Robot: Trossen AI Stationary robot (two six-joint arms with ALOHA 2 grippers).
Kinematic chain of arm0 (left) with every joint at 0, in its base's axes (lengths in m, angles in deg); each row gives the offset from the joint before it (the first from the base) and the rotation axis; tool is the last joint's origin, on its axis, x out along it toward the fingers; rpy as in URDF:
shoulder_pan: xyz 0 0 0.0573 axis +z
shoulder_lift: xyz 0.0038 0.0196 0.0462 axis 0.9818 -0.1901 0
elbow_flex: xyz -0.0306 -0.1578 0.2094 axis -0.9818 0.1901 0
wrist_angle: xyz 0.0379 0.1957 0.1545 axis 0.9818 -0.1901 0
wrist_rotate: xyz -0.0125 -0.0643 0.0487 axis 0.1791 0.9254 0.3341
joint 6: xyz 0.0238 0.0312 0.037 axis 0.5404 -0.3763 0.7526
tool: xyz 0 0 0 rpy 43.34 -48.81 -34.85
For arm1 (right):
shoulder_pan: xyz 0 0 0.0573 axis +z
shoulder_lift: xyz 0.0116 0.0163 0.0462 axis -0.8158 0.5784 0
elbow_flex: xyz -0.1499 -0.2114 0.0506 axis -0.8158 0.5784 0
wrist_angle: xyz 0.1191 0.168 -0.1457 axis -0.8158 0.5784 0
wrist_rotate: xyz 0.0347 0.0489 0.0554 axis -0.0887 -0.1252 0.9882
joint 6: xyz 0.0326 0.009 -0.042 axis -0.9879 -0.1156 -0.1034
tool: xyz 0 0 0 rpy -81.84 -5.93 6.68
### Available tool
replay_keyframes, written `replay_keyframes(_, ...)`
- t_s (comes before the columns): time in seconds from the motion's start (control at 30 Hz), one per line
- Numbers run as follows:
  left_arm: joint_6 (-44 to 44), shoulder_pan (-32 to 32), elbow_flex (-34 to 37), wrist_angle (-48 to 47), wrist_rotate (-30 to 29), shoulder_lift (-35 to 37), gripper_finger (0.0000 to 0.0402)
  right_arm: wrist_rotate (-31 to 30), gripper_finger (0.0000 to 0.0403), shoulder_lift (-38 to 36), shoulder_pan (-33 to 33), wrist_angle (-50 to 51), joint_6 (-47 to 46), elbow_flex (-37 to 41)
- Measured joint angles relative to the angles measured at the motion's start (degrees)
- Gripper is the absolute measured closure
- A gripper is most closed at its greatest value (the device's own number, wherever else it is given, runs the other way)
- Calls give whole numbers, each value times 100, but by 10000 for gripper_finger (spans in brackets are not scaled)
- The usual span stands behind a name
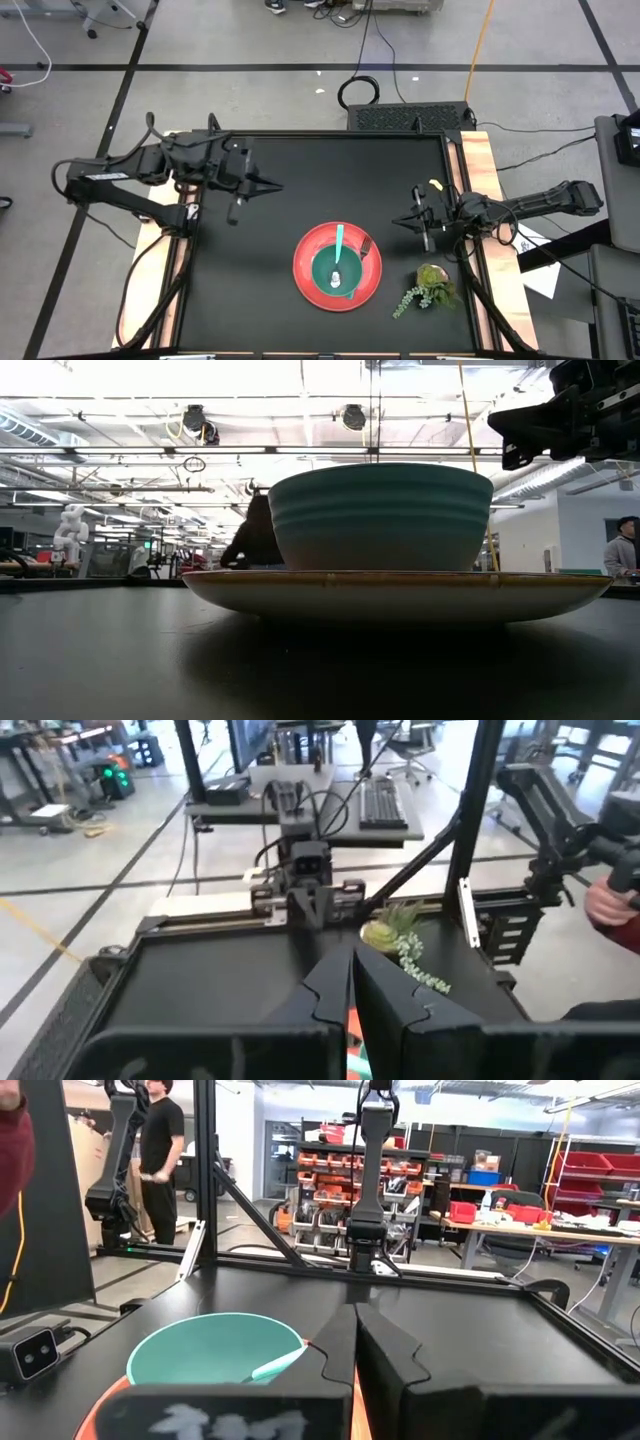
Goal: Set table place
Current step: Return to Home Position
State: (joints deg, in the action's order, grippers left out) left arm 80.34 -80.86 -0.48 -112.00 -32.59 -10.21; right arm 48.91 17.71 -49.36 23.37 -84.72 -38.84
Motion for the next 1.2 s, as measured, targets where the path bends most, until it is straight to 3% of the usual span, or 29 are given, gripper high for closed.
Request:
replay_keyframes(0.37, 228, -2, 315, 44, 60, 370, 378, 1, 403, 27, 0, -81, -1, -1)
replay_keyframes(0.53, 32, -17, 1301, 1250, 644, 724, 378, 1, 403, 31, 0, -61, 0, 1)
replay_keyframes(0.63, -132, -14, 2005, 1938, 638, 900, 378, 1, 403, 31, 0, -42, 0, 0)
replay_keyframes(0.8, -191, 40, 2838, 2350, 454, 1185, 378, 1, 403, 31, 0, -41, 0, 1)
replay_keyframes(1.2, -128, 27, 3919, 3034, 299, 2391, 378, 1, 403, 31, 0, -44, 0, 0)
